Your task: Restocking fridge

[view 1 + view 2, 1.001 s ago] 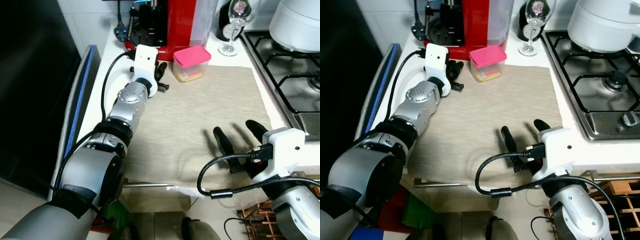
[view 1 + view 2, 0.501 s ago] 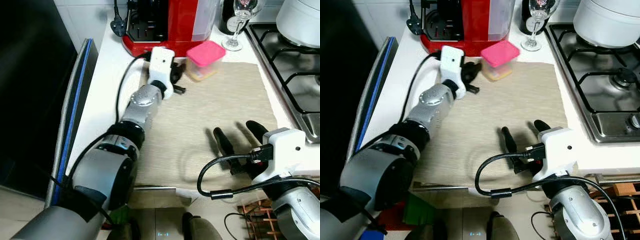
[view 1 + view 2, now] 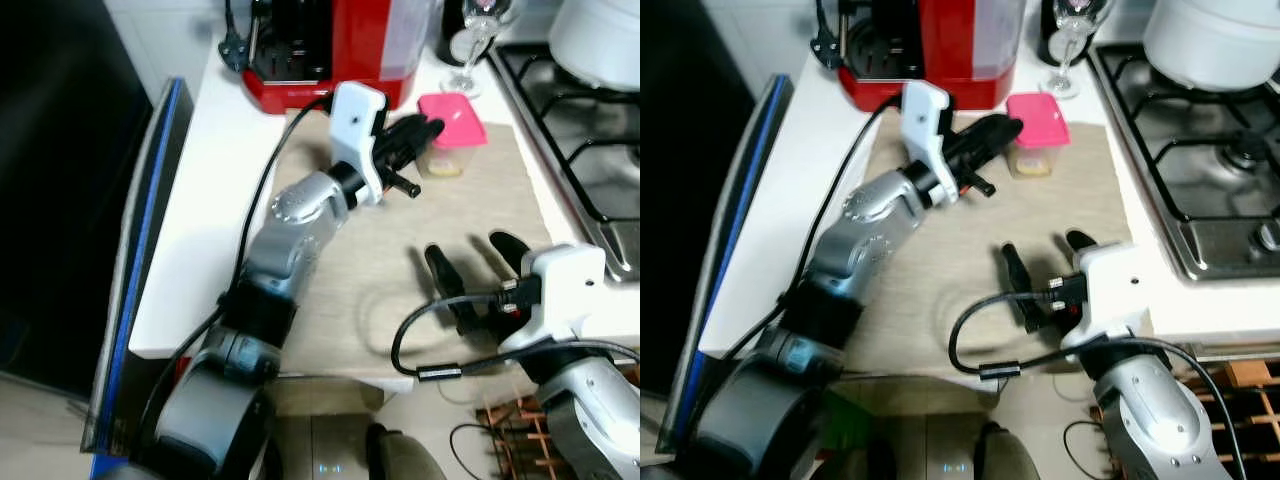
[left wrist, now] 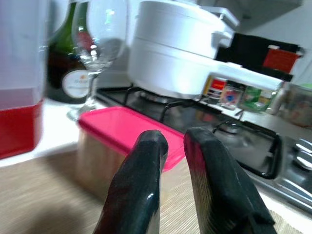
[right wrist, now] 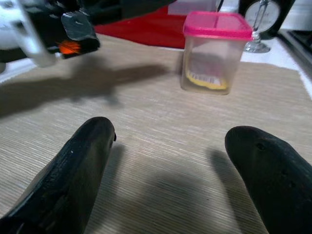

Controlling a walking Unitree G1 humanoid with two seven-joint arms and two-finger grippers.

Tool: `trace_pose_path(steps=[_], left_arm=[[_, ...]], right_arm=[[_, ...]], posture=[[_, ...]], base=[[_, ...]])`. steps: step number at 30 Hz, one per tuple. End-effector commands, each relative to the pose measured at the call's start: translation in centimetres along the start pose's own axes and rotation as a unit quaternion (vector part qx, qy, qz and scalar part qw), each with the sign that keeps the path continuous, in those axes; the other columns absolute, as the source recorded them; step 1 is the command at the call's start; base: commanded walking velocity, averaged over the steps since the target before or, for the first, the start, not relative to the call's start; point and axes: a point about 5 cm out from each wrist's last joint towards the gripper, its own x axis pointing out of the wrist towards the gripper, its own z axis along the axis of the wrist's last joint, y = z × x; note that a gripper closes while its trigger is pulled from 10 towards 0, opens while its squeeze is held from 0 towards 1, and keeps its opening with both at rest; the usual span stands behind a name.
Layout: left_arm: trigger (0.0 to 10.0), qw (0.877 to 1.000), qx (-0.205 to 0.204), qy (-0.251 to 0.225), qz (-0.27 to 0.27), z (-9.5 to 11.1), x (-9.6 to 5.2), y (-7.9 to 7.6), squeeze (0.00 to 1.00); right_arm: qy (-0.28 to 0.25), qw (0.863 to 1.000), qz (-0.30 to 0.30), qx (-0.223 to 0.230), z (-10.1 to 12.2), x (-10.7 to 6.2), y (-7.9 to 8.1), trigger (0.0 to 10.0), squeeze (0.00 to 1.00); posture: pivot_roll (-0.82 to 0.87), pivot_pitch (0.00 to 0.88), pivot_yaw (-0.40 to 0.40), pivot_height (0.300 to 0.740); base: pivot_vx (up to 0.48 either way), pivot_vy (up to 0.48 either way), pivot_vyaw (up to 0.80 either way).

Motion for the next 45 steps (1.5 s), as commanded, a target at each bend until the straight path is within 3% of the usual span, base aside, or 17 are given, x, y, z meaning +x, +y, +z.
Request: trace_pose_path(steps=[1, 5, 7, 8, 9, 10, 11, 15, 20, 22, 24, 26, 28, 31, 38, 42, 45], left_arm=[[10.0, 0.999, -0.028, -0.011, 0.013, -0.4, 0.3, -0.8, 0.00], [10.0, 0.996, -0.008, -0.010, 0.083, -0.1, -0.7, 1.0, 0.00], [10.0, 0.986, 0.029, -0.036, 0.160, 1.5, -2.7, 2.2, 0.00], [10.0, 0.986, 0.029, -0.036, 0.160, 1.5, -2.7, 2.2, 0.00], [10.0, 0.977, 0.067, -0.060, 0.192, 2.5, -3.9, 2.6, 0.00], [10.0, 0.969, 0.098, -0.078, 0.213, 3.4, -5.2, 2.8, 1.00], [10.0, 0.969, 0.098, -0.078, 0.213, 3.4, -5.2, 2.8, 1.00], [10.0, 0.955, 0.146, -0.064, 0.249, 3.4, -8.0, 3.3, 1.00], [10.0, 0.957, 0.126, 0.055, 0.256, -1.2, -10.0, 3.2, 1.00], [10.0, 0.970, 0.118, 0.094, 0.192, -2.9, -9.9, 1.4, 1.00], [10.0, 0.973, 0.132, 0.097, 0.163, -3.2, -9.7, 0.2, 1.00], [10.0, 0.971, 0.143, 0.096, 0.164, -3.1, -9.7, 0.1, 1.00], [10.0, 0.966, 0.172, 0.083, 0.176, -2.5, -9.3, 1.1, 1.00], [10.0, 0.964, 0.179, 0.083, 0.180, -2.4, -9.1, 1.4, 1.00], [10.0, 0.966, 0.173, 0.077, 0.176, -2.2, -9.1, 1.8, 1.00], [10.0, 0.980, 0.140, 0.069, 0.125, -2.4, -9.5, 1.4, 1.00], [10.0, 0.982, 0.131, 0.085, 0.107, -2.9, -10.3, 1.6, 1.00]], right_arm=[[-0.006, 1.000, 0.005, 0.000, 0.0, 0.1, 0.1, 10.0, 0.00], [-0.009, 1.000, 0.005, 0.002, 0.0, 0.3, 0.2, 10.0, 0.00], [-0.025, 0.999, -0.030, -0.008, 0.4, 0.6, -0.5, 10.0, 0.00], [-0.025, 0.999, -0.030, -0.008, 0.4, 0.6, -0.5, 10.0, 0.00], [-0.038, 0.998, -0.052, -0.011, 0.7, 0.8, -1.0, 10.0, 0.00], [-0.048, 0.996, -0.069, -0.011, 1.0, 1.1, -1.4, 10.0, 0.00], [-0.048, 0.996, -0.069, -0.011, 1.0, 1.1, -1.4, 10.0, 0.00], [-0.057, 0.993, -0.097, 0.018, 0.6, 2.2, -2.1, 10.0, 0.00], [-0.077, 0.990, -0.113, 0.028, 0.4, 3.6, -2.2, 10.0, 0.00], [-0.090, 0.988, -0.126, 0.026, 0.2, 4.0, -2.3, 10.0, 0.00], [-0.090, 0.987, -0.128, 0.029, -0.3, 4.7, -2.3, 10.0, 0.00], [-0.089, 0.987, -0.126, 0.031, -0.5, 4.9, -2.1, 10.0, 0.00], [-0.093, 0.988, -0.120, 0.035, -0.7, 5.8, -2.0, 10.0, 0.00], [-0.095, 0.987, -0.121, 0.035, -0.9, 6.1, -2.1, 10.0, 0.00], [-0.104, 0.985, -0.134, 0.024, -1.2, 6.5, -2.3, 10.0, 0.00], [-0.101, 0.986, -0.128, 0.016, -1.6, 6.5, -2.3, 10.0, 0.00], [-0.098, 0.987, -0.124, 0.013, -1.9, 6.9, -2.6, 10.0, 0.00]], posture=[[-0.33, 0.167, 0.071, 0.740], [-0.32, 0.156, 0.075, 0.740], [-0.31, 0.137, 0.070, 0.740], [-0.31, 0.137, 0.070, 0.740], [-0.30, 0.125, 0.068, 0.740], [-0.29, 0.112, 0.066, 0.740], [-0.29, 0.112, 0.066, 0.740], [-0.24, 0.072, 0.065, 0.740], [-0.19, 0.012, 0.071, 0.740], [-0.17, 0.000, 0.073, 0.740], [-0.16, 0.000, 0.073, 0.740], [-0.16, 0.000, 0.073, 0.740], [-0.14, 0.000, 0.066, 0.740], [-0.14, 0.000, 0.066, 0.740], [-0.15, 0.000, 0.074, 0.740], [-0.15, 0.000, 0.076, 0.740], [-0.14, 0.000, 0.075, 0.740]], base=[[0.000, 0.000, 0.00], [0.000, 0.000, 0.00], [0.000, 0.000, 0.00], [0.000, 0.000, 0.00], [0.000, 0.000, 0.00], [0.000, 0.000, 0.00], [0.000, 0.000, 0.00], [0.000, 0.000, 0.00], [0.000, 0.000, 0.00], [0.000, 0.000, 0.00], [0.000, 0.000, 0.00], [0.000, 0.000, 0.00], [0.000, 0.000, 0.00], [0.000, 0.000, 0.00], [0.000, 0.000, 0.00], [0.000, 0.000, 0.00], [0.000, 0.000, 0.00]])
